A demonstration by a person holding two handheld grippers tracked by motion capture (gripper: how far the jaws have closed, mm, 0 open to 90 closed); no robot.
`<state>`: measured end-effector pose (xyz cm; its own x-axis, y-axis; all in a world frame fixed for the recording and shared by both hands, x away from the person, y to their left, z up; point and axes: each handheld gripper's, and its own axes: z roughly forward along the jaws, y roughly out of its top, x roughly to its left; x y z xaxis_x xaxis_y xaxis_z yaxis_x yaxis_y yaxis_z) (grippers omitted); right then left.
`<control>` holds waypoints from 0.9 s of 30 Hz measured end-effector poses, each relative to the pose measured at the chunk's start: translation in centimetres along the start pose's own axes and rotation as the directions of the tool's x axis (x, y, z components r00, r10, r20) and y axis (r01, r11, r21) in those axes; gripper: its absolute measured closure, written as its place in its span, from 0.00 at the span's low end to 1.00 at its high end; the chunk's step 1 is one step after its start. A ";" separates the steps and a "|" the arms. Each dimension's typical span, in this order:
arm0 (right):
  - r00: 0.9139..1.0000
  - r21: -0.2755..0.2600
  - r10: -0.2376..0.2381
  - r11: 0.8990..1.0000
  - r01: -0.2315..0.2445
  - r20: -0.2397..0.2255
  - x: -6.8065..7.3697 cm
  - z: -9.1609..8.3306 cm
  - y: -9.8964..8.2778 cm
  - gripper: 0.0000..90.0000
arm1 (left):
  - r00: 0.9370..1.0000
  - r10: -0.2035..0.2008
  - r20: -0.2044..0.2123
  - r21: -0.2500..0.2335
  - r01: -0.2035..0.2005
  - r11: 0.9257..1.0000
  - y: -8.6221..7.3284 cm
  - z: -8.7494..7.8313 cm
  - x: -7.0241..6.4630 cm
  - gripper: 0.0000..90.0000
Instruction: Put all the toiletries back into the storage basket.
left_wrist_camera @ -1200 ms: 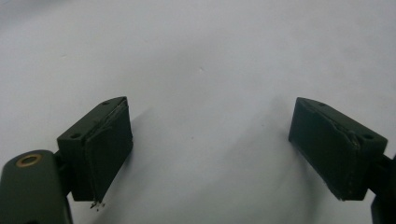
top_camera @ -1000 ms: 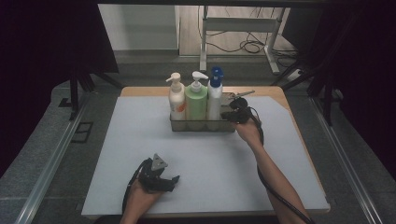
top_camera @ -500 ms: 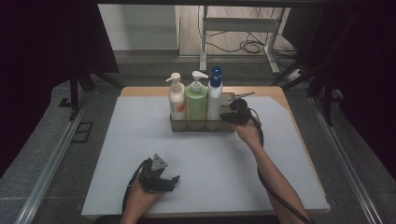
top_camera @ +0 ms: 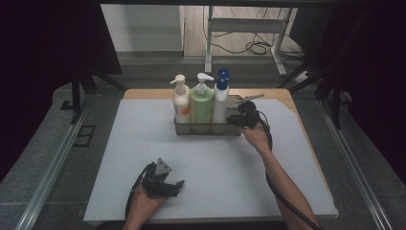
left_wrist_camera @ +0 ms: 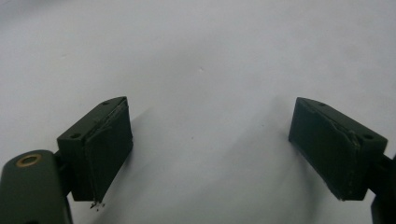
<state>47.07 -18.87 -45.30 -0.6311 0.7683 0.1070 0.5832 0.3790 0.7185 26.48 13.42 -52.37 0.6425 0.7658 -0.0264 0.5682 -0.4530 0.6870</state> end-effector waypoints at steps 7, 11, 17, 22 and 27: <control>1.000 -0.022 -0.020 1.000 0.020 0.018 0.0 -0.9 -0.1 0.73 | 1.000 0.001 0.000 0.000 -0.001 1.000 0.0 0.0 0.0 0.15; 1.000 -0.029 -0.015 0.999 0.015 0.019 0.0 -1.4 -0.1 0.66 | 1.000 0.000 0.000 -0.001 0.000 1.000 0.0 0.0 0.0 0.15; 1.000 -0.040 -0.023 0.999 0.024 0.015 0.1 -2.0 -0.3 0.55 | 1.000 0.000 -0.001 0.000 0.000 1.000 0.0 0.0 0.0 0.15; 0.999 -0.052 -0.047 0.998 0.047 0.011 0.4 -2.6 -0.4 0.45 | 1.000 0.000 -0.001 -0.001 0.000 1.000 0.0 0.0 0.0 0.15; 0.998 -0.060 -0.067 0.996 0.067 0.006 0.9 -3.5 -0.5 0.37 | 1.000 0.000 -0.001 -0.001 0.000 1.000 0.0 0.0 0.0 0.15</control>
<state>44.46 -20.15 -43.16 -0.6655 0.7444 0.0545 0.5080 0.3982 0.7638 26.47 13.42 -52.38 0.6423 0.7660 -0.0257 0.5673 -0.4526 0.6879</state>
